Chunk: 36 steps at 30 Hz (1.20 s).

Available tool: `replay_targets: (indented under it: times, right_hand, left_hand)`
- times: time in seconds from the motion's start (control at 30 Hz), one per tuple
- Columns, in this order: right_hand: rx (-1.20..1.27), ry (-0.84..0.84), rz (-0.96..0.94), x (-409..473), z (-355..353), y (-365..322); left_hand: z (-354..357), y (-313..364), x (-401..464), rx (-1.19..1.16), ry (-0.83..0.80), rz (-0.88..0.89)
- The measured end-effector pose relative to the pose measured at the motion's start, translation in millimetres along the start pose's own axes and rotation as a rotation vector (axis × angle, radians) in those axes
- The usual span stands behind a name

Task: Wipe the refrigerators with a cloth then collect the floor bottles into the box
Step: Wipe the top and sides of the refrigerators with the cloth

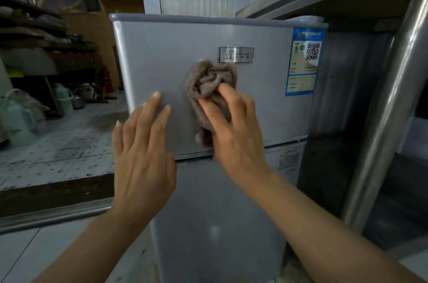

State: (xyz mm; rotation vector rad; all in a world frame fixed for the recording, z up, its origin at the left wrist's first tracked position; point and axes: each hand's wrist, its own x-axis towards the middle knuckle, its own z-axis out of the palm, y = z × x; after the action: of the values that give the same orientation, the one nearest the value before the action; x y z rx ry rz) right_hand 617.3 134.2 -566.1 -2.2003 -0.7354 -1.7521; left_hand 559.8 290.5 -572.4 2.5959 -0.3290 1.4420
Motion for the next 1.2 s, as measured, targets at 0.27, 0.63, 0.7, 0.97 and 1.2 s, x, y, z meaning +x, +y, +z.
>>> replay_targets:
  times: [0.27, 0.63, 0.7, 0.97, 1.2]
  right_hand:
    - [-0.152, 0.061, 0.466, -62, -12, 85]
    - [0.098, -0.079, 0.763, -92, -13, 86]
    - [0.116, -0.079, 0.814, -74, -15, 103]
    - [0.126, -0.234, 0.893, -160, -5, 66]
    - [-0.034, 0.002, 0.828, -112, 9, 64]
  left_hand:
    - [14, 0, -19, 0.083, -0.014, 0.019]
    - [45, 35, -34, 0.099, -0.147, 0.103]
    - [47, 33, -34, 0.113, -0.146, 0.112]
    - [53, 34, -39, 0.134, -0.091, 0.107]
    - [39, 21, -59, 0.110, -0.071, -0.061]
